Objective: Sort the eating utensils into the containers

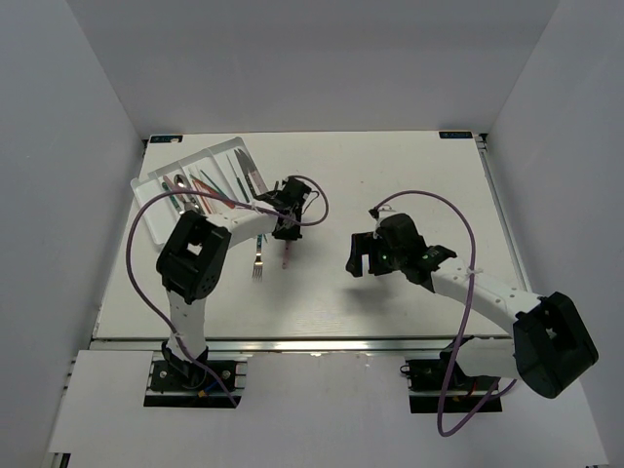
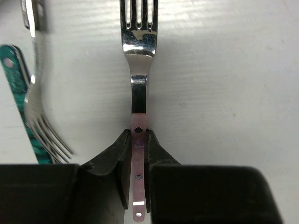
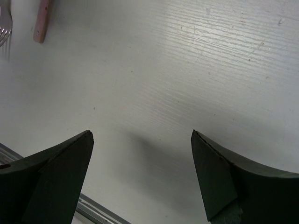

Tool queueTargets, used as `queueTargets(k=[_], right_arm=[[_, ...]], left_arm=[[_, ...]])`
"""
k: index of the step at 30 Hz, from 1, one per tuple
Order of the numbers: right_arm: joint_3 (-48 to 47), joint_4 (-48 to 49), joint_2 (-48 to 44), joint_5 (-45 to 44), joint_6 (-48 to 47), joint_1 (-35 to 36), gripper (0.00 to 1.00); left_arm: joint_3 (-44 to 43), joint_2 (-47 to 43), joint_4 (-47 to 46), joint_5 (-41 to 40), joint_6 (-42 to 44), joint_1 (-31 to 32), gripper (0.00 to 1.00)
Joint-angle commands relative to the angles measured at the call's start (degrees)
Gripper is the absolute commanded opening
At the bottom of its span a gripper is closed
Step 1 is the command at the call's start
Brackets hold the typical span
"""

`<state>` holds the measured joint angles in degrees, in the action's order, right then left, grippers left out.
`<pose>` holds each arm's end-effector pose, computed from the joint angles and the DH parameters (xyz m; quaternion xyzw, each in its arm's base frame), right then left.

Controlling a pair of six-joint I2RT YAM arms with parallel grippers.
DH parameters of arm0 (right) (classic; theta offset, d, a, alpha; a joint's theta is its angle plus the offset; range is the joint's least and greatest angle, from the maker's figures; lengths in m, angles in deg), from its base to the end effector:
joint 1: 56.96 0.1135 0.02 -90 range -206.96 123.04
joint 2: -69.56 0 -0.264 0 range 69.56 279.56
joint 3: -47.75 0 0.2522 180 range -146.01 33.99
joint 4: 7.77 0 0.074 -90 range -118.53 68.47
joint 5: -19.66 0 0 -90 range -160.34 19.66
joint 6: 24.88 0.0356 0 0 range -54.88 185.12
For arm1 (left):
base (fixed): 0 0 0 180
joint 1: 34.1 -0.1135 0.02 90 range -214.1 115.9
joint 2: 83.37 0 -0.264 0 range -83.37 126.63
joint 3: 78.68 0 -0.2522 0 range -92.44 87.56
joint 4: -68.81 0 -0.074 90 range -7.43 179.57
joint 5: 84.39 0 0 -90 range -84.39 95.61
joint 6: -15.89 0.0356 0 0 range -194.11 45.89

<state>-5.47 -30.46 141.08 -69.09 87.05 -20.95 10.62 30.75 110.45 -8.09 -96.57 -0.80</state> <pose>0.2086 0.1526 0.2128 -0.1160 0.9025 0.2096 0.3580 0.3432 -0.2154 0.1557 0.0659 0.9675 0.0027 0.2440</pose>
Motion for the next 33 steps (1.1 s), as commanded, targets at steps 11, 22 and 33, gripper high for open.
queueTargets(k=[11,22,33], right_arm=[[1.4,1.0,-5.2,0.5,-1.9,-1.2,0.89],[4.1,3.4,-8.9,5.2,-2.1,-1.3,0.89],[6.7,6.3,-11.2,12.6,-1.5,-1.2,0.89]], left_arm=[[-2.1,-22.4,8.7,-5.8,-3.0,-18.3,0.0],[2.5,-20.7,-1.9,-3.3,6.1,-45.5,0.0],[-9.5,-2.1,2.2,-4.5,7.7,-47.5,0.0]])
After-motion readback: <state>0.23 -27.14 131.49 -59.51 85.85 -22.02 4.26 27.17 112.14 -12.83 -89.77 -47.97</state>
